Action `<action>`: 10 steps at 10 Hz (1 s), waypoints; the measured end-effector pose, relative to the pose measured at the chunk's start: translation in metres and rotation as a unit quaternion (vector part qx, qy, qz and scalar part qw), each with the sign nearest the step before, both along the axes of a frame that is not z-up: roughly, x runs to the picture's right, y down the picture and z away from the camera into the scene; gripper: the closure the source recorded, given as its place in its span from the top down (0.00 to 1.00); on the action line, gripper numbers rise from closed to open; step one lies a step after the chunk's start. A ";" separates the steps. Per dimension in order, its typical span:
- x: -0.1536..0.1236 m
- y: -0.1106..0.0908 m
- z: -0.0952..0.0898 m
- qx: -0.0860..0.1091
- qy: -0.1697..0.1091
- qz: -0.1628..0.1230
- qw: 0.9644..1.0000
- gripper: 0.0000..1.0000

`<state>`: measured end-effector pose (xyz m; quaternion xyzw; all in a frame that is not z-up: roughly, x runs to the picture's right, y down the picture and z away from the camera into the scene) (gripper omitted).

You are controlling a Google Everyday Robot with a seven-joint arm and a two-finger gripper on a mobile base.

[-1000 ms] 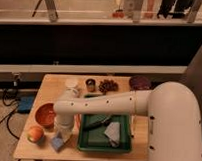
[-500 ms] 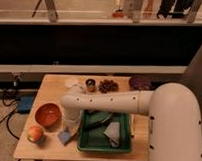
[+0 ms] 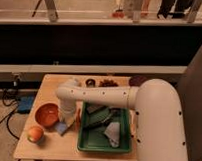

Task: Wipe table surface with sponge

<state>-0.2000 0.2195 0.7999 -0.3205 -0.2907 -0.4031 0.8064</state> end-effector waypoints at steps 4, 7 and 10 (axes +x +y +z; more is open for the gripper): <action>-0.027 0.007 0.004 -0.003 -0.031 -0.007 0.999 0.00; -0.027 0.028 -0.015 -0.015 -0.048 -0.010 0.999 0.00; -0.027 0.056 -0.045 -0.026 -0.061 -0.020 0.998 0.00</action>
